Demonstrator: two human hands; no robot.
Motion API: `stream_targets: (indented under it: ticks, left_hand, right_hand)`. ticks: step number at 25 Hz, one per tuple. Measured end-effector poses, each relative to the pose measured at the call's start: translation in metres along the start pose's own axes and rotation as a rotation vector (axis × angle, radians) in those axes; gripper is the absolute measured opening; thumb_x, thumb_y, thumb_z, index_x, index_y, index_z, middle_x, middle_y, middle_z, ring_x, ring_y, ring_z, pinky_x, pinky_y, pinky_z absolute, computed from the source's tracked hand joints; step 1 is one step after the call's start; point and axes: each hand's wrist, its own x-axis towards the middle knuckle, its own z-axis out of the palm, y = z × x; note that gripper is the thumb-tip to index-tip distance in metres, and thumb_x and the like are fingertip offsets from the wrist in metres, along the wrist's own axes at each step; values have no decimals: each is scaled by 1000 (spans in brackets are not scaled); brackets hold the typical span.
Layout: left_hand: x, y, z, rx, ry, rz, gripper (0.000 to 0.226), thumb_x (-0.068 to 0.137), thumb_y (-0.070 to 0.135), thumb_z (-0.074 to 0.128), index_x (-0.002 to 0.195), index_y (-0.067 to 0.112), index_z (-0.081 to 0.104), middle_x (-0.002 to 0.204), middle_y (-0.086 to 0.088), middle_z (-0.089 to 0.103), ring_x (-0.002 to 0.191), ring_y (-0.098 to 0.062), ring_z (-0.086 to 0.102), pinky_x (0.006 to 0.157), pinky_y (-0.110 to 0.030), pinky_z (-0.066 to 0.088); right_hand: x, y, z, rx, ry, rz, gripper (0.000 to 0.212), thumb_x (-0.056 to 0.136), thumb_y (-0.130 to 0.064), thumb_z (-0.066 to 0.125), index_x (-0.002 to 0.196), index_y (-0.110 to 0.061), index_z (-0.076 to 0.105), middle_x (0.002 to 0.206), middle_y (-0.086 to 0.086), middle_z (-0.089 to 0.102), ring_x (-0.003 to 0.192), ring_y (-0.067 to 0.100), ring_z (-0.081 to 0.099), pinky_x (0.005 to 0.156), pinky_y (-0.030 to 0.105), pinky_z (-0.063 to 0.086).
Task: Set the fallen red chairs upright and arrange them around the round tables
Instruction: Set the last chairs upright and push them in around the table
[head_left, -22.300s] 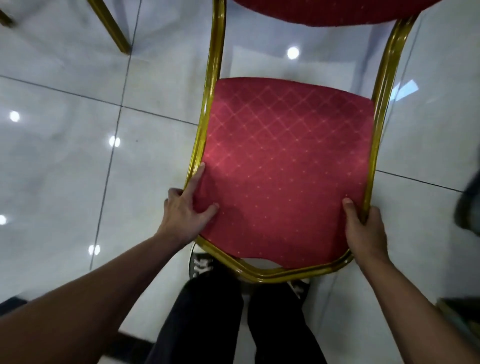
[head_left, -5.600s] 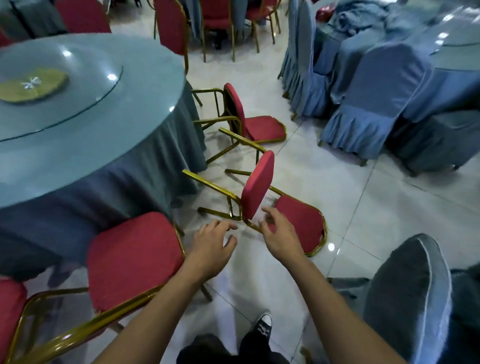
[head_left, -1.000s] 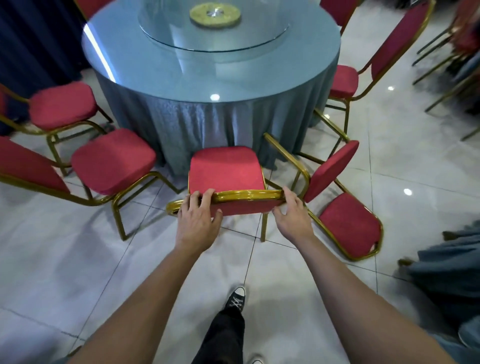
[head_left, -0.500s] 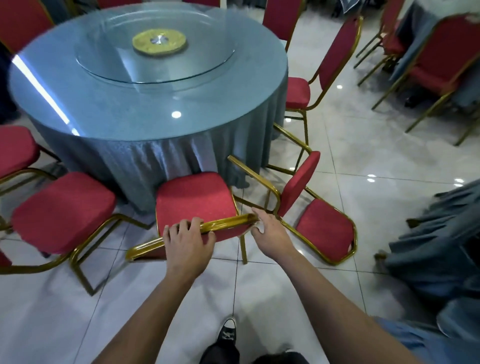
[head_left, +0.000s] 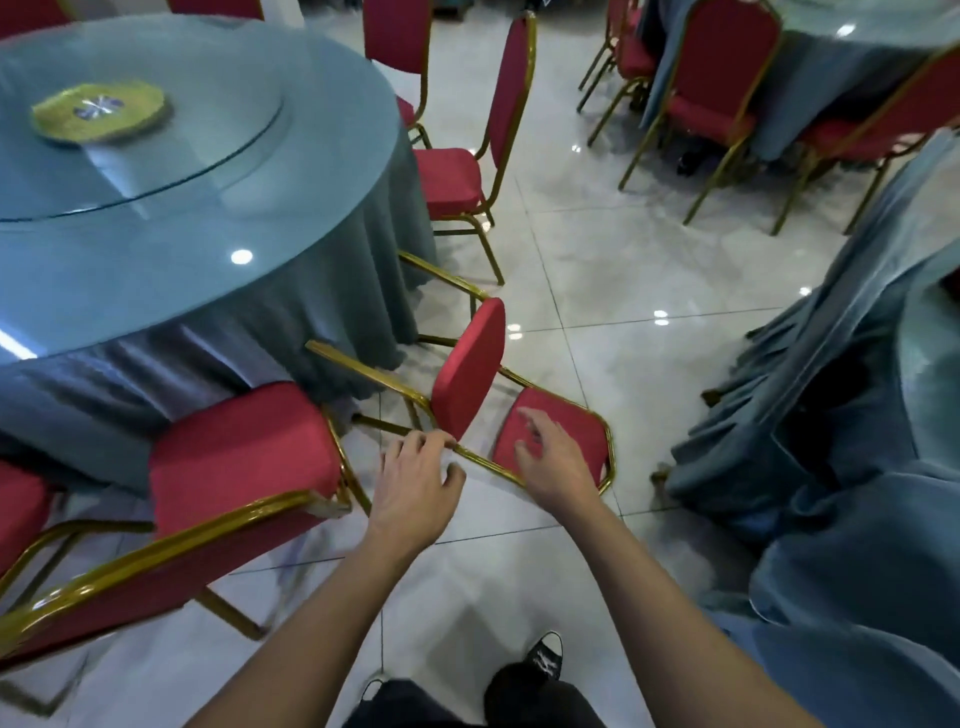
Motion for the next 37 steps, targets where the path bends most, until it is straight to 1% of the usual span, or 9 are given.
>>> stream_targets:
  ticks: [7,12,16,20,26,29,32,35,37]
  left_hand:
    - [57,111,83,-48,-33,32,30,98,32,50,128,28,52,128,2,53,117,-21,44,102,-37,33]
    - [117,134,149,-69,-75,-56,34,95,28,51,130,26,50,128,1,53,116,-23,46,101,-38,33]
    - [162,128,225,-113,-155,-125,41,93,23,54,134,24,49,130,0,53,117,-24,47,104,-39,34]
    - [208,105,336,-120,-211,-165,42,93,22,57,134,25,51,129,0,54,116,-24,50,102,-38,36]
    - [272,49,560,-56,-345,-53,50,93,27,51,143,25,44,139,-3,48,121,-27,48,104,-44,40]
    - [310,9,680,3,-408,16,59,96,30,52,152,26,33,154,-7,35,136,-29,37,112,-46,35]
    - [340,-30,773,104,-451,36,68,99,33,49,158,30,18,166,-6,13,150,-31,16,121,-50,21]
    - [359,-62,833,233,-480,29,70,99,41,44,159,34,9,168,-4,0,154,-32,2,122,-55,12]
    - [358,-72,855,314,-484,35,70,98,46,41,159,33,9,168,-6,-5,154,-35,-3,122,-60,7]
  right_hand:
    - [65,101,-90,14,11,88,44,95,-19,55,138,-26,52,125,3,62,115,22,58,98,42,49]
    - [140,165,-113,-19,-16,151,42,95,-20,56,137,-27,53,122,1,61,112,17,60,97,42,51]
    - [206,240,-99,-10,-23,241,39,97,-23,55,136,-29,53,121,-1,60,111,14,60,98,44,52]
    - [277,349,-51,27,-33,340,41,97,-18,55,137,-29,53,123,-7,58,111,8,57,99,37,51]
    - [360,556,76,22,-46,465,37,96,-20,57,133,-25,56,124,0,62,108,14,60,95,38,53]
    - [399,656,148,-15,-38,541,41,96,-24,57,137,-20,54,125,3,62,111,22,61,92,36,51]
    - [428,731,204,-53,31,643,47,94,-27,58,139,-21,46,127,9,58,109,28,61,92,45,53]
    - [452,786,239,-105,101,754,51,93,-28,62,138,-16,42,131,15,52,113,34,58,95,46,51]
    - [465,809,252,-120,82,775,44,92,-31,62,128,-13,46,123,14,56,109,35,59,87,43,51]
